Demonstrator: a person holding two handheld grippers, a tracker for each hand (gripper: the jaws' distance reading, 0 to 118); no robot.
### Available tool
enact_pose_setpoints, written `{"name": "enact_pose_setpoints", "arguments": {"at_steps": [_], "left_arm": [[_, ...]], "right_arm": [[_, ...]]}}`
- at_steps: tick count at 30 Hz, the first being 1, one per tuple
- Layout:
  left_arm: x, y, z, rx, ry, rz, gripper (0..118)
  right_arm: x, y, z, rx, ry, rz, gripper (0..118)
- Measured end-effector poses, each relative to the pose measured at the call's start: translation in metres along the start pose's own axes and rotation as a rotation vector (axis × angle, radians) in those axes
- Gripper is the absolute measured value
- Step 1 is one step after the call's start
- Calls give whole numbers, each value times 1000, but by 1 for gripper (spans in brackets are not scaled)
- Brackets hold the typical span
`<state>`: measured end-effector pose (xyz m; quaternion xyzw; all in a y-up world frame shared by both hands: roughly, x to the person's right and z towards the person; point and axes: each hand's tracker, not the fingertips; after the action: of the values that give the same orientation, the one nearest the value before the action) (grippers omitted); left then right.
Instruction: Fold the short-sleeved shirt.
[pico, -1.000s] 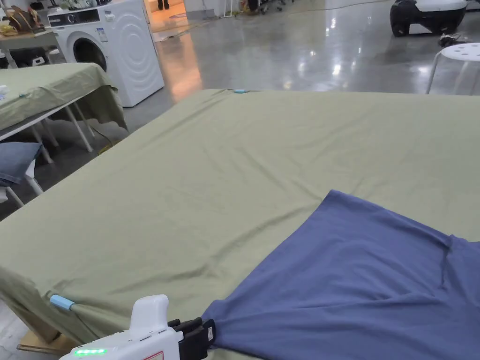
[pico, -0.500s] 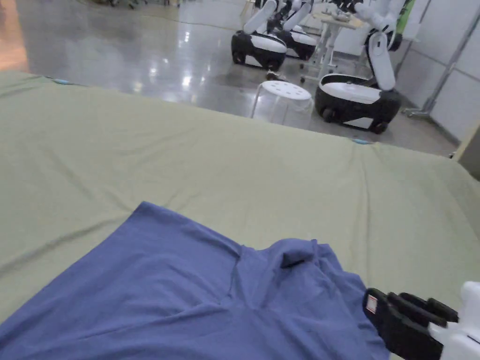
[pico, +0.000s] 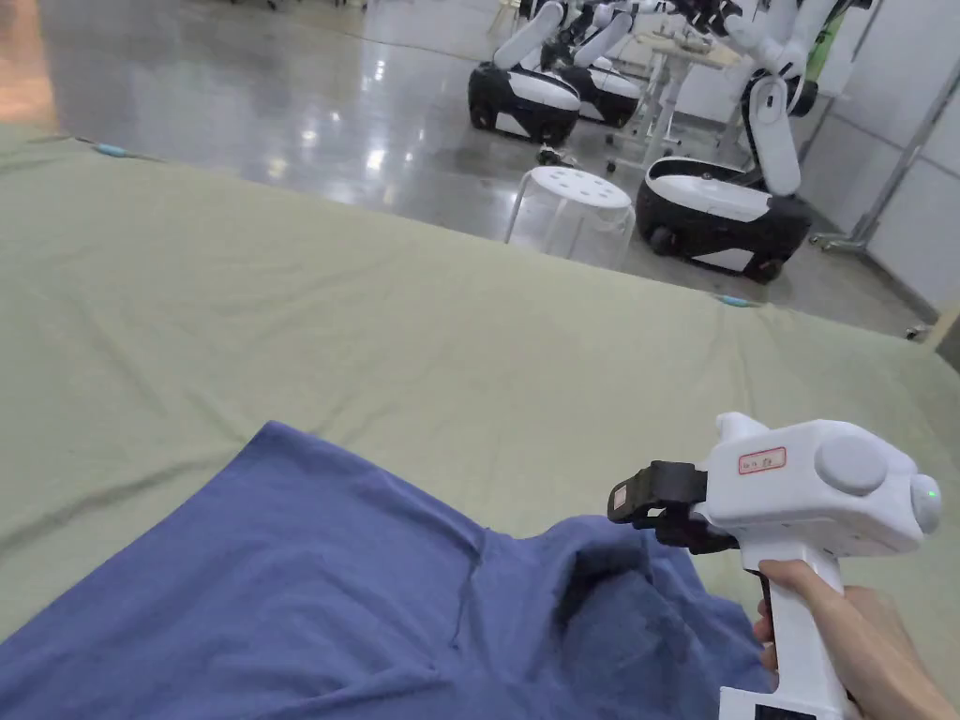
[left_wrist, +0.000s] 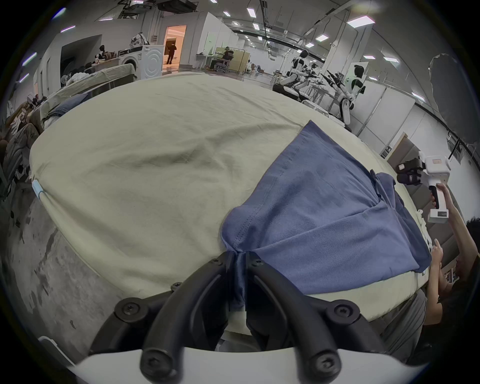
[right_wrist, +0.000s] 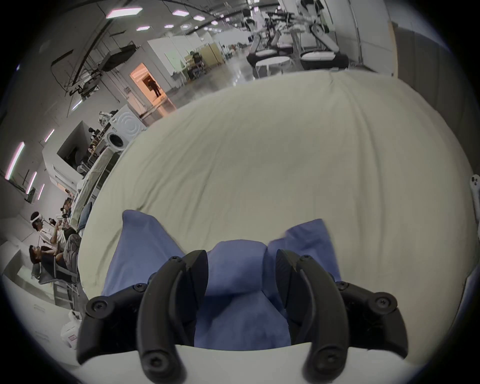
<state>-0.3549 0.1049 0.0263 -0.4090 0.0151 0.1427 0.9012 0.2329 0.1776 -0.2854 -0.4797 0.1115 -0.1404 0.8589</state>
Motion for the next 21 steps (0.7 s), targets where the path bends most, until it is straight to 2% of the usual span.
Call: {"name": "enact_pose_setpoints", "arguments": {"at_steps": [6,8,11,14,15,18,19,20,21], "left_arm": [[7,4,-4,-13,40,-56,9],[8,4,-4,-15,52,-69,9],[8,5,-5,-22,64,-81,9],[11,7,-6,-24,63,-75,9],[9,6,-6,-23,59,-70,9],[6,7,-6,-22,46,-47,9],[5,7,-6,-22,44,-43,9],[4,7,-6,-23,41,-40,9],[5,8,-6,-23,39,-37,9]], "right_arm": [[-15,27,-39,-82,-31,155,60],[-30,30,-48,-150,-19,167,60],[-31,36,-68,-254,-1,196,60],[-30,36,-77,-289,-41,248,60],[-29,34,-79,-296,-41,248,55],[-27,30,-80,-286,-81,283,27],[-26,29,-79,-283,-74,281,12],[-23,28,-78,-275,-61,270,5],[-22,28,-76,-262,-39,259,5]]}}
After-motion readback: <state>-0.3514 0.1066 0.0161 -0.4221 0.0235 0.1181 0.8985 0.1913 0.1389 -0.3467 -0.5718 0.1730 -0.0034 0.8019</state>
